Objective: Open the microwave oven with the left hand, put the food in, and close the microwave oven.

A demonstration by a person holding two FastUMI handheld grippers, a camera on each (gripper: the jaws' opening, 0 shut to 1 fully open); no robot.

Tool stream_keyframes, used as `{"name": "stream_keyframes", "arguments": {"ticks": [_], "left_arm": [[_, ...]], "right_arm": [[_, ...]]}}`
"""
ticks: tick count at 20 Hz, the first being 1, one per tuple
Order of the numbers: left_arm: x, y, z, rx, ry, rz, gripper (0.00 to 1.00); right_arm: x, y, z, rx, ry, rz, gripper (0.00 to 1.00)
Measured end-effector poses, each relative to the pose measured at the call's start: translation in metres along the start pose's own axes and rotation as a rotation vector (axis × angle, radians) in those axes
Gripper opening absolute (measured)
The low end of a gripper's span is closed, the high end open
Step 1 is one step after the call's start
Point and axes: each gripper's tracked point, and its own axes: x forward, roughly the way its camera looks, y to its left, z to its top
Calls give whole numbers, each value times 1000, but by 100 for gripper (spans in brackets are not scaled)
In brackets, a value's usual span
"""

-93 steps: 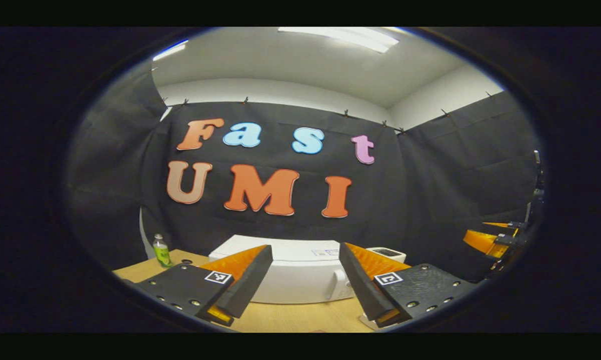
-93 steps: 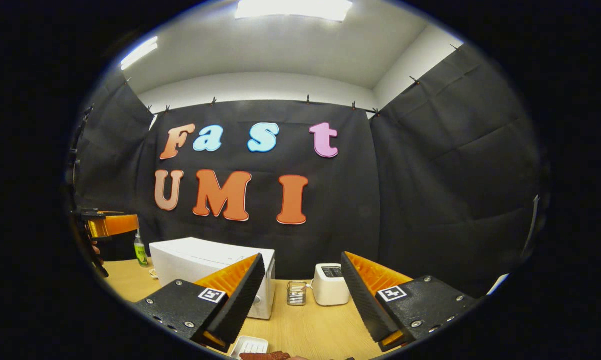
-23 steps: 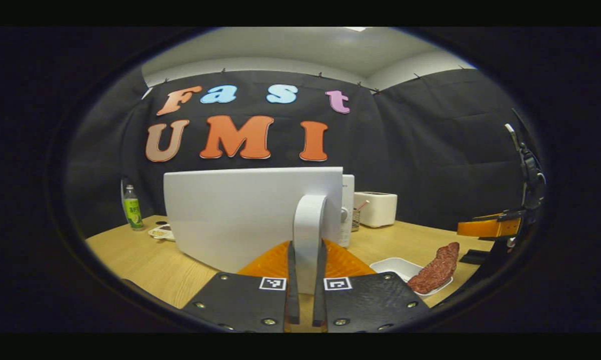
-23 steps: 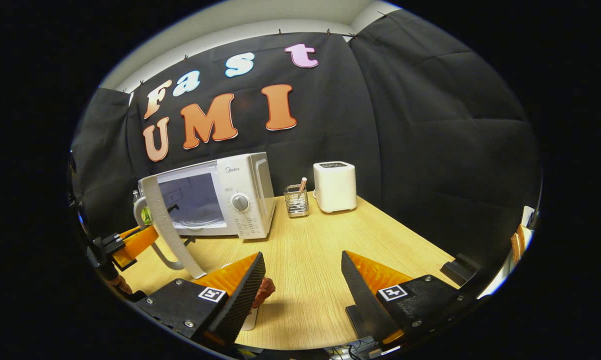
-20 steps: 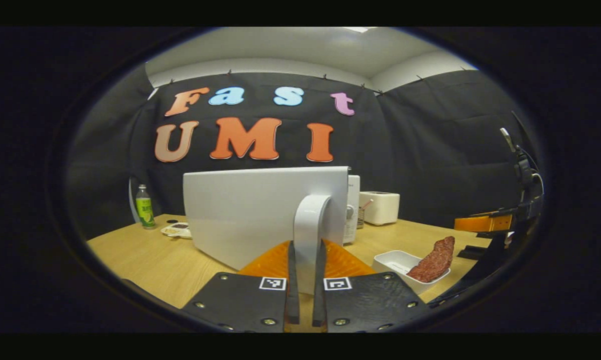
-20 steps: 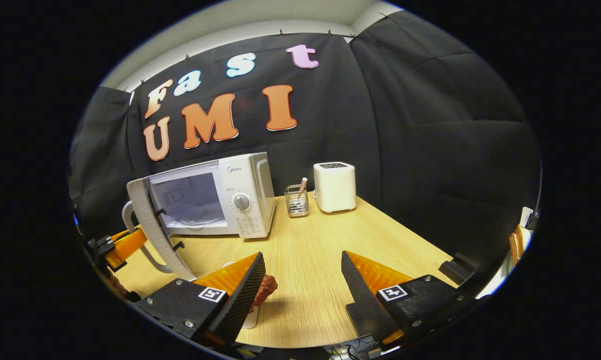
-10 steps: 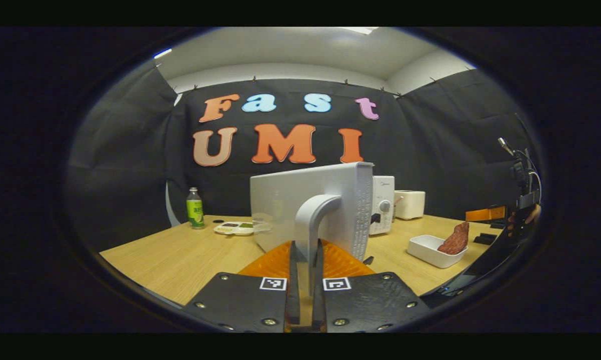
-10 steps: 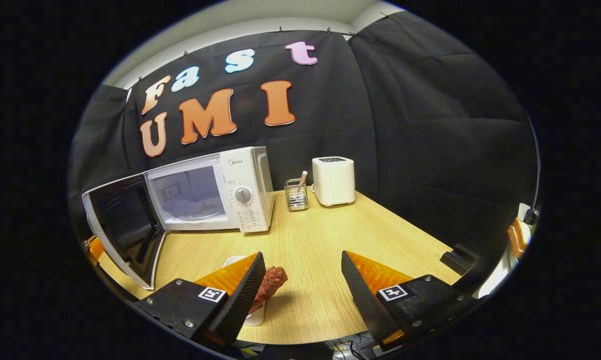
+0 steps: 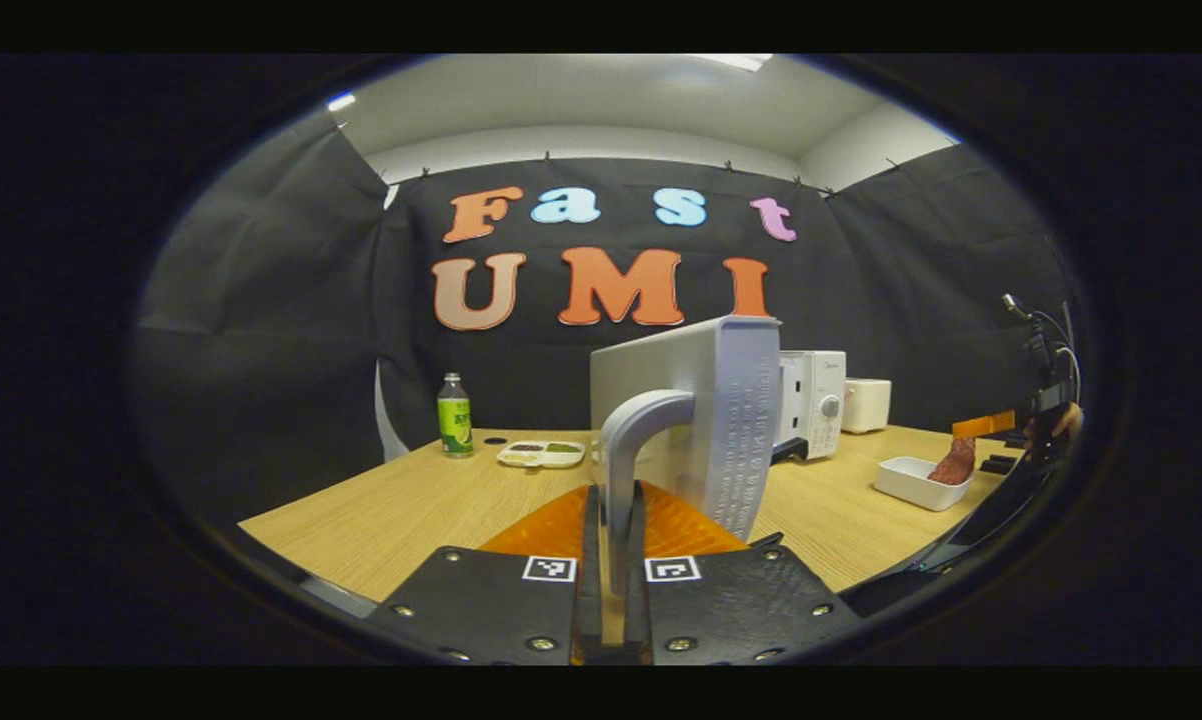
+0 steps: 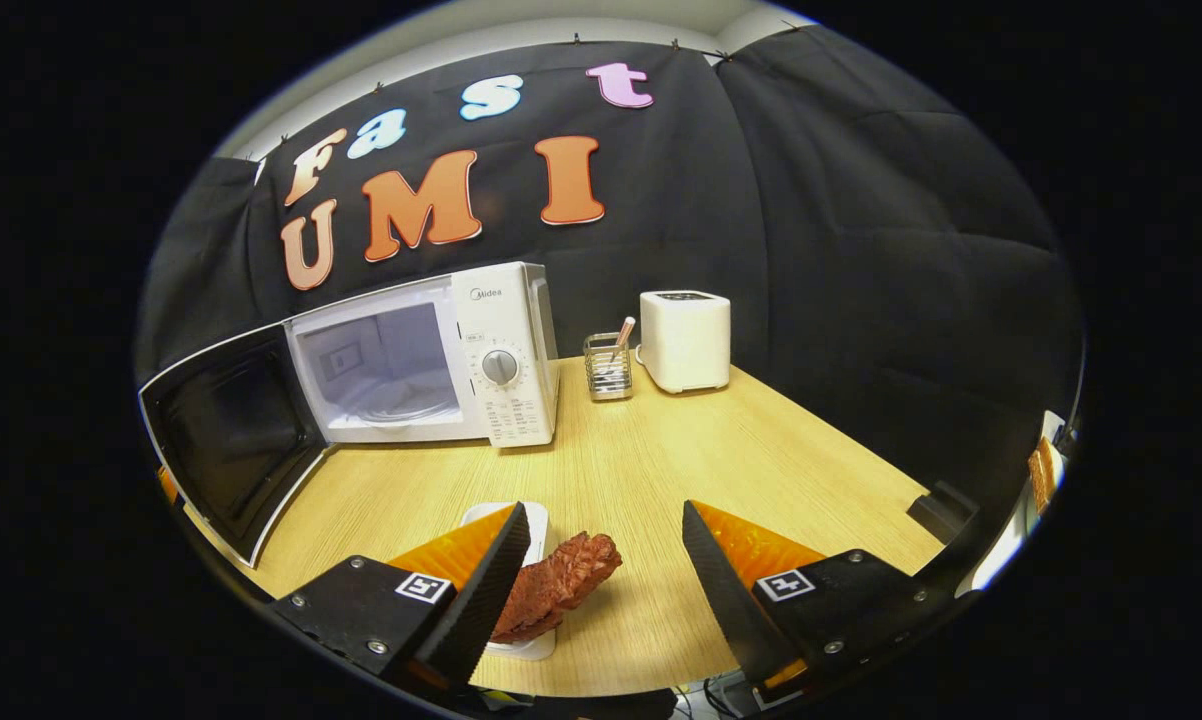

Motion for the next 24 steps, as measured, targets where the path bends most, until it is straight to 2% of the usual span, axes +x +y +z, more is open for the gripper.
{"name": "stream_keyframes", "arguments": {"ticks": [7, 8, 9, 11, 12, 13, 15, 16, 18, 19, 20, 21, 23, 24], "left_arm": [[-2, 40, 0, -7, -15, -86, 10], [-2, 42, 0, -5, -14, -99, 3], [-2, 45, -1, 3, -9, -110, 10], [-1, 53, 1, 9, -8, -108, 13], [-1, 55, -1, -2, -3, -107, 31], [-3, 55, 0, -4, -6, -102, 32], [-6, 61, 1, -4, -8, -81, 53], [-10, 62, 1, -5, -8, -74, 64], [-18, 70, -1, -4, -8, -45, 76], [-23, 75, -1, -10, -8, -30, 79], [-26, 80, -2, -16, -5, -15, 81], [-30, 85, 0, -22, -4, 4, 79], [-36, 98, 5, -37, 0, 56, 84], [-40, 107, 8, -37, -5, 88, 83]], "right_arm": [[8, 6, -7, 55, 47, -12, 92], [7, 8, -9, 62, 56, -8, 89], [7, 12, -12, 74, 65, 1, 88], [8, 16, -17, 103, 86, 12, 85], [9, 17, -21, 118, 94, 10, 84], [10, 16, -25, 131, 107, 9, 83], [10, 17, -29, 171, 122, 12, 83], [10, 16, -29, 202, 122, 18, 79], [11, 13, -31, 282, 141, 36, 71], [11, 14, -30, 339, 151, 58, 68], [10, 16, -29, 394, 155, 78, 58], [10, 16, -29, 435, 161, 89, 59], [9, 16, -32, 482, 169, 101, 47], [9, 20, -31, 498, 173, 115, 31]]}}
